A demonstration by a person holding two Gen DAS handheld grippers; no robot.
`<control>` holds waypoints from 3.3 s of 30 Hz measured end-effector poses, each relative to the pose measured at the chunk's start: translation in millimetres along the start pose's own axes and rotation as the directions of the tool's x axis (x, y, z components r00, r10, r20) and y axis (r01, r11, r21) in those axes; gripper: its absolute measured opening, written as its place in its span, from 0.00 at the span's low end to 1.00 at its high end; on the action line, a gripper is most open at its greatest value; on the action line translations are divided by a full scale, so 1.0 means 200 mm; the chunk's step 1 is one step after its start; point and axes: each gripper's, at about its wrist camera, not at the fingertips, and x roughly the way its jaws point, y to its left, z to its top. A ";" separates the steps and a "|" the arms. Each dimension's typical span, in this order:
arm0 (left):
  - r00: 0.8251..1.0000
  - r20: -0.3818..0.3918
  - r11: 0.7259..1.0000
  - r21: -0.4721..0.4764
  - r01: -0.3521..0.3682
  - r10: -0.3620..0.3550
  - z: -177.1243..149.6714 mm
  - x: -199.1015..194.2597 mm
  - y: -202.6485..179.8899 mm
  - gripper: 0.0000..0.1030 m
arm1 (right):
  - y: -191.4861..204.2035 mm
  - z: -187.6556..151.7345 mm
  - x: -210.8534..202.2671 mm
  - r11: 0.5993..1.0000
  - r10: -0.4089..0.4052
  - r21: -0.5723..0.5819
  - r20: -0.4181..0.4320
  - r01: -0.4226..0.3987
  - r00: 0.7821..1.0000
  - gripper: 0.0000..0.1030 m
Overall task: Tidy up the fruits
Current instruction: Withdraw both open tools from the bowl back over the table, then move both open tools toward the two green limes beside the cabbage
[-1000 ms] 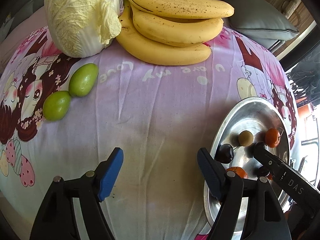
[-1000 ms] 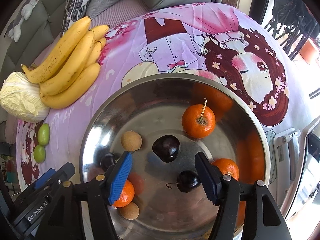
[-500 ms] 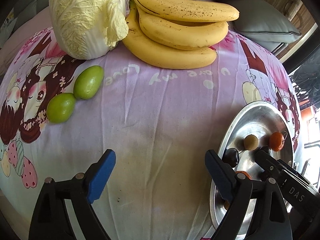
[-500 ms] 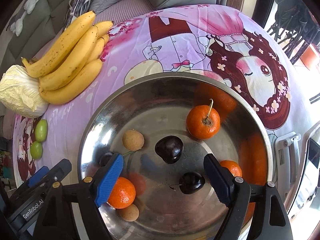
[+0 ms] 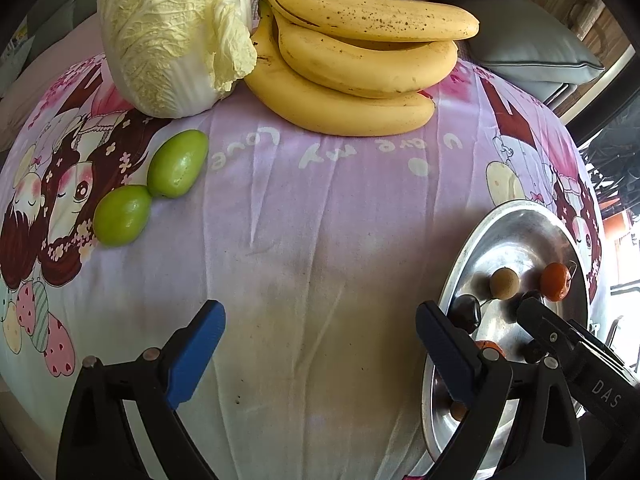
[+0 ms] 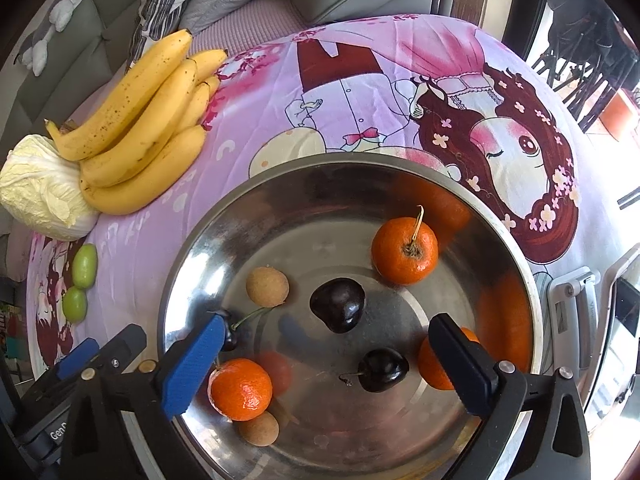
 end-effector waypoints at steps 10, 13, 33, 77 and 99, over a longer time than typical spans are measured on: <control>1.000 -0.001 1.000 0.001 0.003 -0.003 0.00 0.01 -0.01 0.93 | 0.00 0.00 0.00 1.000 -0.002 -0.002 -0.001 0.002 1.000 1.00; 1.000 0.000 1.000 0.003 0.005 -0.005 0.00 0.01 -0.01 0.93 | 0.00 0.00 0.00 1.000 -0.002 -0.003 0.000 0.002 1.000 1.00; 1.000 0.026 0.998 -0.061 0.011 -0.009 0.05 -0.08 0.21 0.93 | 0.24 -0.03 -0.06 0.991 0.078 -0.117 0.064 -0.070 0.995 1.00; 0.993 0.117 0.952 -0.305 0.016 0.021 0.16 -0.17 0.90 0.93 | 0.89 -0.01 0.09 0.934 0.187 -0.312 0.012 -0.174 0.982 1.00; 0.996 0.029 0.901 -0.423 0.093 -0.089 0.29 0.04 1.11 0.93 | 1.07 0.04 0.25 0.929 0.208 -0.309 -0.022 -0.204 0.978 0.82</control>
